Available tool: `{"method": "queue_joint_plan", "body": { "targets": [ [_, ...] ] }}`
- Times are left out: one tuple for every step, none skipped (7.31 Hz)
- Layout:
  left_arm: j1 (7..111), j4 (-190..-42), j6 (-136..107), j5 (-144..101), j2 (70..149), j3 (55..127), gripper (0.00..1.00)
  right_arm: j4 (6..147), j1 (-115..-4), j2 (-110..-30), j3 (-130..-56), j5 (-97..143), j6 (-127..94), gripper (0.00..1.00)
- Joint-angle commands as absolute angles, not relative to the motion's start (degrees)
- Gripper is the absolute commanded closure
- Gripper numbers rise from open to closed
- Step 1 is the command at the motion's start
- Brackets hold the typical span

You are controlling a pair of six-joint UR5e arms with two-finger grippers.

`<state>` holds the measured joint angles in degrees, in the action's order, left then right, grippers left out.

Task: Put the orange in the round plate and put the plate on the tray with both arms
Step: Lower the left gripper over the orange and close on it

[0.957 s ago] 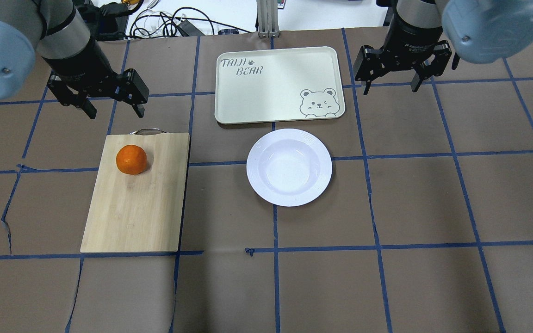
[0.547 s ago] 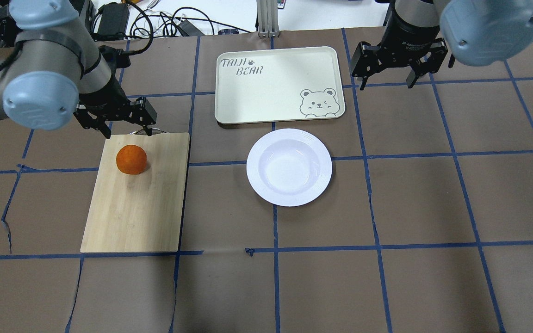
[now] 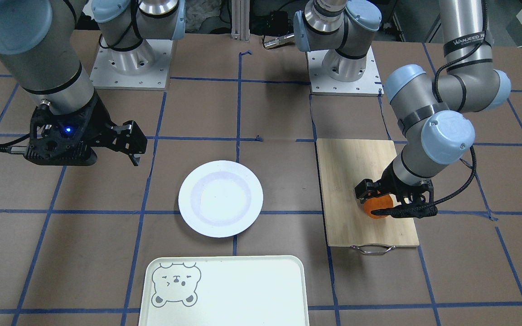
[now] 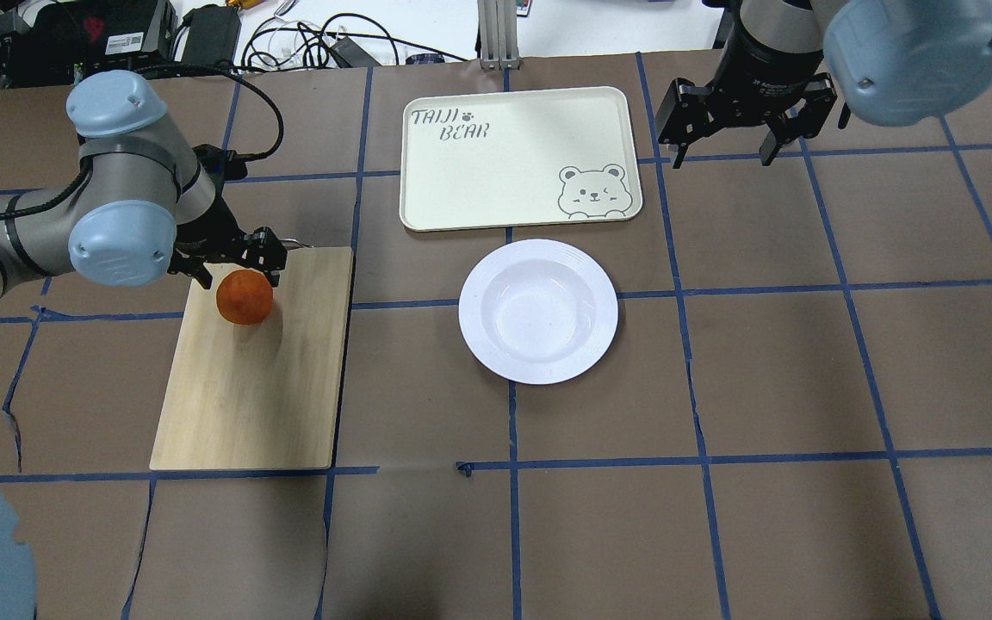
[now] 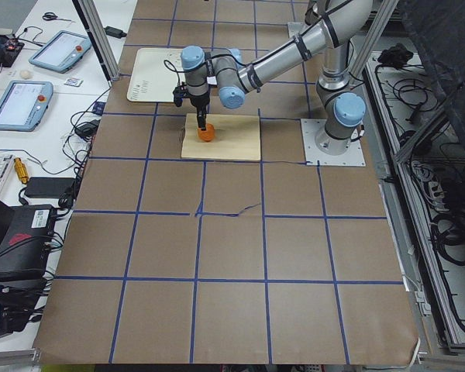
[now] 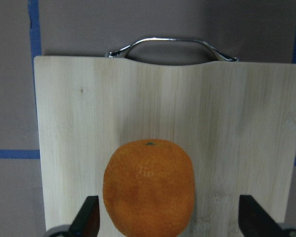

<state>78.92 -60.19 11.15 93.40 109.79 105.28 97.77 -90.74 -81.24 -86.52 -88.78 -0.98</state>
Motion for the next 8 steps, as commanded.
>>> {"method": "queue_joint_plan", "body": {
  "targets": [
    [78.75,-59.42,14.48,93.69,111.7,105.29,0.43,97.82,-90.7,-81.21,-86.57,-88.77,-0.97,0.0],
    [78.75,-59.41,16.07,93.69,111.71,105.03,0.68,97.74,-90.7,-81.21,-86.57,-88.77,-1.05,0.0],
    [78.75,-59.41,16.0,93.69,111.01,104.42,0.9,97.82,-90.79,-81.12,-86.66,-88.07,-1.05,0.0],
    [79.79,-60.28,15.74,93.52,109.96,103.28,0.93,97.82,-90.88,-80.95,-86.66,-87.54,-1.23,0.0],
    [81.72,-60.47,15.04,92.12,109.43,102.75,0.93,97.82,-90.79,-81.21,-86.66,-87.63,-1.23,0.0],
    [86.0,-60.21,12.94,90.11,108.81,102.48,0.93,97.91,-90.7,-81.21,-86.66,-87.63,-1.06,0.0],
    [91.53,-60.21,6.39,90.09,108.37,101.26,0.93,97.91,-90.18,-81.21,-86.57,-87.63,-0.79,0.0],
    [98.63,-59.86,-0.46,90.09,108.98,99.51,0.93,97.74,-90.0,-81.3,-86.57,-87.63,-0.79,0.0]
  ]
}}
